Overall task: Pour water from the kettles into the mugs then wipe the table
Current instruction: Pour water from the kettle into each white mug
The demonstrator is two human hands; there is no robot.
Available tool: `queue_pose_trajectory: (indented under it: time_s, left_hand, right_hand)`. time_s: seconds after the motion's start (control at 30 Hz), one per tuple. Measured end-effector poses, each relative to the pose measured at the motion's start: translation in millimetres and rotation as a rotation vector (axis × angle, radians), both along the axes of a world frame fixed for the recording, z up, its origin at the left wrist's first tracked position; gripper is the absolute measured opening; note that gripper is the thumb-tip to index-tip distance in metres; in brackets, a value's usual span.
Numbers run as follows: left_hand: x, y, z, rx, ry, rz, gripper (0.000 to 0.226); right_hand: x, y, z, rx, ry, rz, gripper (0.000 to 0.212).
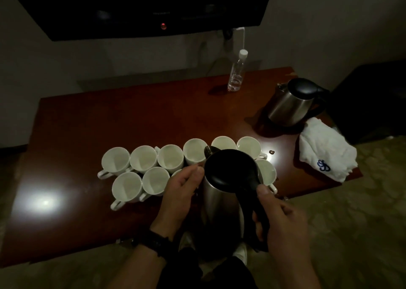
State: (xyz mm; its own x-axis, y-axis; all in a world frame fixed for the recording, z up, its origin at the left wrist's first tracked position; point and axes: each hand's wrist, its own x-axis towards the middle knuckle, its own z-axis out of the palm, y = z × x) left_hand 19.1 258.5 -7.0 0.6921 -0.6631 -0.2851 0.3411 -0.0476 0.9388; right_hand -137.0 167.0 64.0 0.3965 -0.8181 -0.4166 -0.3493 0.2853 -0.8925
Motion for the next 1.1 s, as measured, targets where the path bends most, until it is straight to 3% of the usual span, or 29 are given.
queue_pose_trajectory:
  time_s: [0.33, 0.57, 0.83, 1.1]
  left_hand:
    - [21.9, 4.6, -5.2, 0.021, -0.029, -0.037, 0.025]
    - [22.7, -3.5, -15.9, 0.076, 0.020, -0.012, 0.039]
    - [15.2, -13.5, -18.1, 0.106, 0.113, 0.132, 0.027]
    - [11.1, -20.9, -19.0, 0.104, 0.088, 0.260, 0.029]
  right_hand:
    - [21.5, 10.5, 2.1, 0.020, 0.047, -0.050, 0.060]
    - [26.1, 1.6, -1.2, 0.062, 0.042, -0.043, 0.061]
    - [32.0, -23.4, -4.8, 0.071, 0.046, 0.085, 0.060]
    - [42.3, -45.7, 12.7, 0.077, 0.131, 0.232, 0.064]
